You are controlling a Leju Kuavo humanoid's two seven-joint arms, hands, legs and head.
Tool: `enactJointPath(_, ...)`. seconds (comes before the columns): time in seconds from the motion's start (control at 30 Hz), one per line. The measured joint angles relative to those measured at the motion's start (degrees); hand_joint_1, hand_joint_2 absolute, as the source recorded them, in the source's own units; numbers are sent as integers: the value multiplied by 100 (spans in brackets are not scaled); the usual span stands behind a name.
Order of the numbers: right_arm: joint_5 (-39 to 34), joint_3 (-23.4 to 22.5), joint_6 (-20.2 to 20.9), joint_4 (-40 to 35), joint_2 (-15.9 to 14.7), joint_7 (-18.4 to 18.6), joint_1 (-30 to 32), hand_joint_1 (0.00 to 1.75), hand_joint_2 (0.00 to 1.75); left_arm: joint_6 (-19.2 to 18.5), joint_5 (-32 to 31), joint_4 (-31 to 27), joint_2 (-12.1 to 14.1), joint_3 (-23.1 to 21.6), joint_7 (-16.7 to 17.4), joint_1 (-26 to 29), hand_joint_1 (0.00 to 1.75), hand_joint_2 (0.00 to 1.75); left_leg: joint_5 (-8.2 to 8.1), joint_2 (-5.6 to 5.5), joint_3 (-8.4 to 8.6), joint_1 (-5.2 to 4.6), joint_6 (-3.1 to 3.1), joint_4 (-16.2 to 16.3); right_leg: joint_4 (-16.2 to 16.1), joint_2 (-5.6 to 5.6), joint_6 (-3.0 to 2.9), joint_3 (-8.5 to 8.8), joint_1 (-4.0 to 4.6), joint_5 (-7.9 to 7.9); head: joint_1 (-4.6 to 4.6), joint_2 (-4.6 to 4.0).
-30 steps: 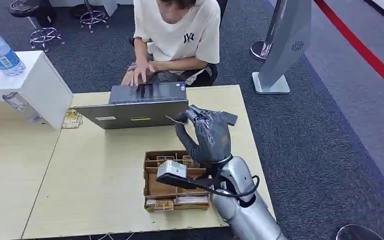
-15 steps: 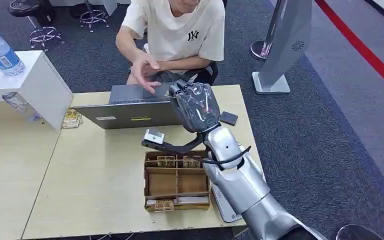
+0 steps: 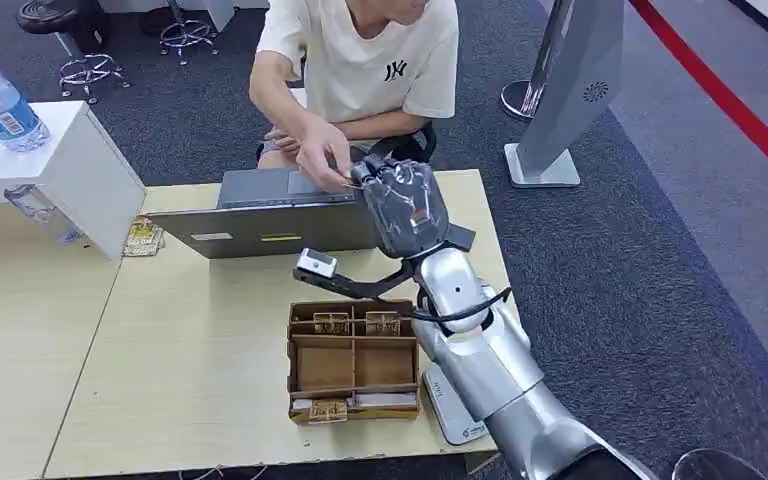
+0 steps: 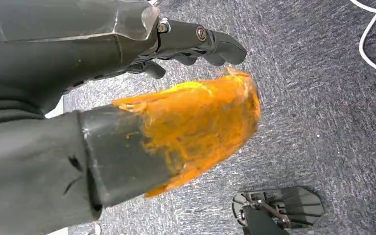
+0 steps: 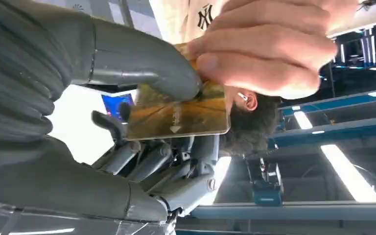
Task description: Pass the card to the sensor for recognition and then transmit it.
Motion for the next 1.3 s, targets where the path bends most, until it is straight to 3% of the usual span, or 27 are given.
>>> enactJointPath(0.37,-338,-247,-2,-253,98,-185,248,0,0,0,-15,0,-26,2,0,1,0,0,0,1,0,0,0,0,-1,1,0,-1,0,0,-2,0)
enactJointPath(0.47,-801,-337,-2,-435,171,-554,403,0,0,15,-9,0,-31,2,-13,7,0,0,0,0,0,0,0,0,0,0,0,-1,0,0,-4,0)
enactJointPath(0.53,-1680,-374,166,-628,236,-912,575,0,0,41,48,0,-33,2,-43,12,0,0,0,0,0,0,0,0,0,0,0,0,0,-1,-2,0)
enactJointPath(0.63,-4480,-227,1253,-1225,284,-1326,1026,0,0,105,151,0,-39,15,-153,54,0,0,-2,-2,-8,1,-1,-1,1,-1,0,-5,1,-2,-2,0)
enactJointPath(0.7,-5658,-100,1403,-1504,328,-1381,1207,0,0,116,160,0,-39,17,-173,80,0,0,-3,0,-10,1,-2,-1,0,0,0,-11,1,-2,-2,0)
enactJointPath(0.73,-5806,-76,1436,-1613,332,-1386,1255,0,0,118,164,0,-39,17,-184,85,0,0,-3,-2,-11,1,-2,-1,0,-2,-1,-11,1,-2,0,0)
enactJointPath(0.83,-5310,-26,1483,-1833,334,-1386,1338,0,0,120,166,0,-39,17,-186,103,0,0,-3,-1,-12,1,-2,-1,0,-2,0,-11,1,-2,-2,0)
enactJointPath(0.9,-5986,-17,2150,-1939,334,-1506,1384,0,0,138,199,0,-39,24,-199,103,0,0,-2,-1,-11,1,-2,-1,0,-2,0,-10,1,-1,0,0)
enactJointPath(0.97,-7321,5,3247,-2022,332,-1580,1449,0,0,160,238,0,-39,39,-214,103,0,0,-2,-1,-9,1,-2,0,0,-1,0,-10,1,-1,-2,0)
enactJointPath(1.0,-8195,74,4005,-2126,315,-1595,1528,0,0,181,245,0,-37,68,-221,103,0,0,-2,-1,-9,1,-2,0,-1,-2,0,-10,1,-1,-2,0)
enactJointPath(1.1,-9303,328,5238,-2284,203,-1674,1815,0,0,192,269,0,-31,122,-258,110,0,0,-3,-2,-9,1,-2,0,-1,-2,0,-10,1,-2,-2,0)
enactJointPath(1.23,-9528,777,6112,-2125,-56,-1988,2525,0,0,208,365,0,-26,194,-306,121,0,0,-13,-4,-11,2,-4,-2,-4,-5,0,-8,2,-10,-2,0)
enactJointPath(1.3,-9492,1032,6332,-1921,-186,-2142,2940,0,0,225,402,0,-22,256,-319,132,0,0,-16,-4,-13,2,-2,-2,-5,-5,0,-9,2,-11,-2,0)
